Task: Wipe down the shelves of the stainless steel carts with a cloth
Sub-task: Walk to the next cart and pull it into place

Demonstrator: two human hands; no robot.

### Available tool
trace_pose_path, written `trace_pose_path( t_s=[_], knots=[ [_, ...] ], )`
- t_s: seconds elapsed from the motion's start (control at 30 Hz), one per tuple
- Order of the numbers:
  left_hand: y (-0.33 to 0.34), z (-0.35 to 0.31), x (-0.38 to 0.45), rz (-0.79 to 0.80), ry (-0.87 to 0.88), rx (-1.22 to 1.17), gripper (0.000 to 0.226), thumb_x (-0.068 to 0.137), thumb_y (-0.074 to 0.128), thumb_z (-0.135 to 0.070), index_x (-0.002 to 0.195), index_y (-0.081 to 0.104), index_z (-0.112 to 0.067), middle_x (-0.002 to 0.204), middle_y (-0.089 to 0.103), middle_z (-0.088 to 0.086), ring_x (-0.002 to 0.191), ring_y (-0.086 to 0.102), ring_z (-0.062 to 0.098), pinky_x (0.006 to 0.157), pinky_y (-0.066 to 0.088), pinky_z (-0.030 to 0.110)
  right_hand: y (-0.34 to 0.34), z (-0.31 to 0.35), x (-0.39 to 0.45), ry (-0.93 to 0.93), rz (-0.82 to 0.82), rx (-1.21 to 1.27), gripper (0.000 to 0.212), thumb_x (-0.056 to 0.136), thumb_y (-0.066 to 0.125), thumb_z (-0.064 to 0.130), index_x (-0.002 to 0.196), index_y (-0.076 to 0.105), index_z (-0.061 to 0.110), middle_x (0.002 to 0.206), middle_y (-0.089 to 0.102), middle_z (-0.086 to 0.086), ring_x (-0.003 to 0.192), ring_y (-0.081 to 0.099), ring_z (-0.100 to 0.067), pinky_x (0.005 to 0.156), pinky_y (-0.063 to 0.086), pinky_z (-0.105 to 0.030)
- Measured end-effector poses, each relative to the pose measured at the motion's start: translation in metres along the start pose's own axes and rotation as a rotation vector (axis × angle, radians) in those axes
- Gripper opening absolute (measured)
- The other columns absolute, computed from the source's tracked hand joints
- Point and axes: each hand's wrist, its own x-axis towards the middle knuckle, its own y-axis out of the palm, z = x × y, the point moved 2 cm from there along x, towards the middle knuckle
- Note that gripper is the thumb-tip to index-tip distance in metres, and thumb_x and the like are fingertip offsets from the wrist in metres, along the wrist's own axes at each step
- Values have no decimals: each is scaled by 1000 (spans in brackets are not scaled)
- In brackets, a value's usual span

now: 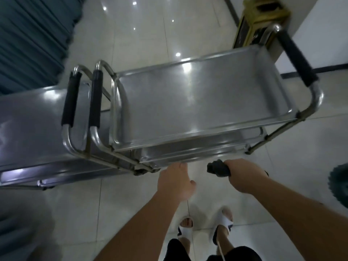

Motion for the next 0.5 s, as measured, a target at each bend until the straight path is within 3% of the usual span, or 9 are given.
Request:
trace_pose_path(
  t_s=[0.17, 0.33, 0.5],
  knots=[
    [-57, -37, -8, -132, 177, 45, 69, 99, 53, -51, 159, 36, -22, 161, 41, 1, 147, 40, 25, 116, 36, 44, -42, 4, -52, 90, -189, 71, 28, 93, 55, 19, 112, 61, 37, 86, 61, 9, 79, 63, -18, 78, 59, -39],
    [-91, -85, -22, -189, 337, 76, 51, 92, 60, -49, 134, 53, -23, 139, 58, -1, 128, 56, 26, 99, 48, 39, -64, -16, -103, 185, -294, 148, 29, 90, 54, 15, 110, 61, 36, 93, 64, 6, 85, 65, -20, 81, 59, -40],
    [-96, -151, -35, -215, 516, 153, 59, 94, 58, -58, 142, 51, -24, 143, 56, -1, 130, 54, 24, 102, 45, 38, -69, -65, -143, 300, -389, 248, 26, 86, 57, 14, 101, 63, 35, 87, 63, 10, 81, 65, -15, 82, 61, -40]
  ],
)
